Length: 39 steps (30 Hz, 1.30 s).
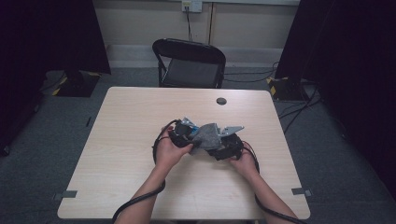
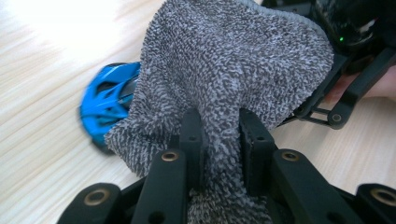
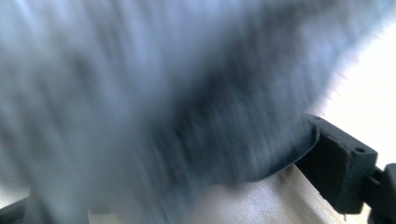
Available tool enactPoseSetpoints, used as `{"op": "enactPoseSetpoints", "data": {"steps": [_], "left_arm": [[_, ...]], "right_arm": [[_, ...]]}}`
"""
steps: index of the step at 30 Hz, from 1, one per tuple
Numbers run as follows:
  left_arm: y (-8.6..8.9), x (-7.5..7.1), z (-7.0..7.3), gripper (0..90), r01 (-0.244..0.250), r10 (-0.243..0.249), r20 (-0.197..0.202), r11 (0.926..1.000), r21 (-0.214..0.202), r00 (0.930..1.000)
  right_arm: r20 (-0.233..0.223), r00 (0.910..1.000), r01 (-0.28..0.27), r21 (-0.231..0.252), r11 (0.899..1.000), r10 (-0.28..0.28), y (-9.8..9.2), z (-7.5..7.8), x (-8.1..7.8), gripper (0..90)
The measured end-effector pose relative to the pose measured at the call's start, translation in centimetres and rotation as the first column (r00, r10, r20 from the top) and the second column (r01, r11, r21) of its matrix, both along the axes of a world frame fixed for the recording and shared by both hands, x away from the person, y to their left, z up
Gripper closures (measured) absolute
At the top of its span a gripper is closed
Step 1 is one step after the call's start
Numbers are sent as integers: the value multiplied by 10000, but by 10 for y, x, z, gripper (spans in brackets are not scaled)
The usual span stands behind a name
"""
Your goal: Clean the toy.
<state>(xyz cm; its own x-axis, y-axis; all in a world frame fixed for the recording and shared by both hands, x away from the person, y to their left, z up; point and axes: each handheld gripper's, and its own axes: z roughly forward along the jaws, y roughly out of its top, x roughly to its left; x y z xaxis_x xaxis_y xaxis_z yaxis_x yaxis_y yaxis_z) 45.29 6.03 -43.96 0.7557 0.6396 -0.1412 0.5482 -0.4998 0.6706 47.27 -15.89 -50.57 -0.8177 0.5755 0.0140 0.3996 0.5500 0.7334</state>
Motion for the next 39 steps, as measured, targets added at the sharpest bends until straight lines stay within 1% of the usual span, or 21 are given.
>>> {"op": "enactPoseSetpoints", "data": {"steps": [2,4,5,9,11,12,14,16,21,24,27,29,31,34,35,39], "left_arm": [[-10,-1,-4,743,313,-317,75,9987,406,9995],[-17,-2,-8,742,402,-416,150,9956,845,9990],[-20,-3,-11,743,406,-425,179,9943,987,9989],[-18,-2,-13,743,218,-241,217,9950,975,9995],[-16,-2,-11,742,110,-146,315,9935,1131,9994],[-16,-1,-11,742,44,-76,293,9942,1078,9995],[-13,1,-10,742,-111,72,349,9934,1142,9994],[-10,2,-10,741,-265,229,335,9933,1124,9992],[-6,4,-9,740,-250,215,309,9931,1145,9993],[-7,4,-8,741,-271,238,313,9939,1073,9992],[-5,5,-7,741,-342,298,385,9923,1188,9988],[-5,7,-7,741,-442,406,331,9925,1137,9986],[-3,10,-7,741,-507,470,321,9910,1235,9984],[-1,13,-8,740,-672,631,363,9897,1264,9974],[0,14,-8,740,-749,702,392,9880,1352,9968],[8,19,-9,740,-1001,962,353,9857,1357,9947]], "right_arm": [[16,10000,6,-10,10000,-6,0,0,0,185],[12,10000,12,-11,10000,-12,0,0,-1,186],[18,10000,15,-12,10000,-15,0,0,-1,186],[19,10000,14,-11,10000,-14,0,0,-1,188],[32,10000,-21,9,10000,21,0,0,-1,203],[39,10000,-43,21,10000,43,0,0,-1,207],[13,10000,-54,61,10000,54,-1,0,-1,221],[19,10000,61,107,9999,-61,-2,0,-2,244],[29,10000,45,113,9999,-45,-2,0,-2,252],[31,10000,32,127,9999,-32,-2,0,-2,254],[36,10000,25,130,9999,-25,-2,0,-2,255],[38,10000,24,129,9999,-24,-2,0,-2,255],[35,10000,20,129,9999,-21,-2,0,-2,255],[34,10000,22,129,9999,-22,-2,0,-2,255],[37,10000,23,129,9999,-24,-2,0,-2,255],[40,10000,30,130,9999,-30,-2,0,-2,256]]}}
